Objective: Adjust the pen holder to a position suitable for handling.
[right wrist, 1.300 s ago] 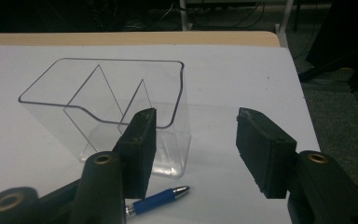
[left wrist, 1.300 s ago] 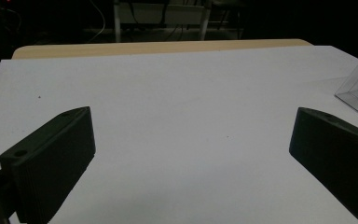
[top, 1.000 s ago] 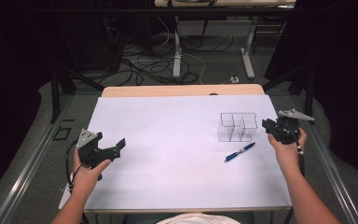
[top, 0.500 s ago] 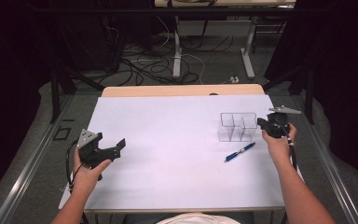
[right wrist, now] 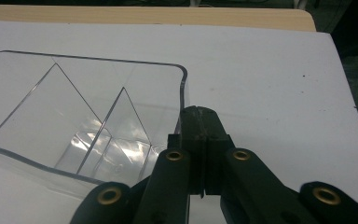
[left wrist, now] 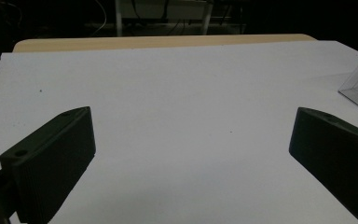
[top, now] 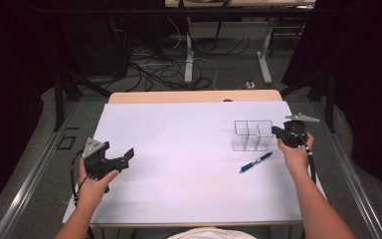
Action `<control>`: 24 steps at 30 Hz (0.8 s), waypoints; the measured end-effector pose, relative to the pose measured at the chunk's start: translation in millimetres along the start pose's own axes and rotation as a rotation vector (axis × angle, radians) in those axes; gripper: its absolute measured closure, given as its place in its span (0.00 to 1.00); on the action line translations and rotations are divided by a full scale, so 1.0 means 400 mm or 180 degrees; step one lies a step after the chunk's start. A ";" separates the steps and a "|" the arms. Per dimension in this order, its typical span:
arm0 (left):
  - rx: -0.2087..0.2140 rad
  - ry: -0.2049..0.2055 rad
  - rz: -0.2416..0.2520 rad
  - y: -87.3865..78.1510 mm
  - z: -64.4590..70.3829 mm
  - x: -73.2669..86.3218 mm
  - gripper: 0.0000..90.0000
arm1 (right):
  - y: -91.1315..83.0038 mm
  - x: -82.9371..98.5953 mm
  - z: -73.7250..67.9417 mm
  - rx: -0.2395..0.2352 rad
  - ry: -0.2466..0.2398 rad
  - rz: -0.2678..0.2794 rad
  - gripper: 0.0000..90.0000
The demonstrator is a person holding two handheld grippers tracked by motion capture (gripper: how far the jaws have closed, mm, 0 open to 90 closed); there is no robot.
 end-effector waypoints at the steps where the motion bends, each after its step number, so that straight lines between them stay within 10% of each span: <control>1: 0.0000 0.0000 0.0000 0.000 0.000 0.000 0.00 | 0.001 0.001 -0.004 -0.0002 -0.0009 -0.0005 1.00; 24: -0.0011 -0.0022 -0.0010 -0.003 -0.004 0.001 0.00 | 0.056 0.025 -0.224 -0.0112 0.0156 -0.0077 1.00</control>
Point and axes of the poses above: each handheld gripper's, and its own axes: y roughly forward along the jaws, x roughly out of its underside, z roughly to its right, the point moved 9 cm from there along y, roughly forward along the jaws, and after that the axes turned 7 degrees about y, right-handed, at the moved point
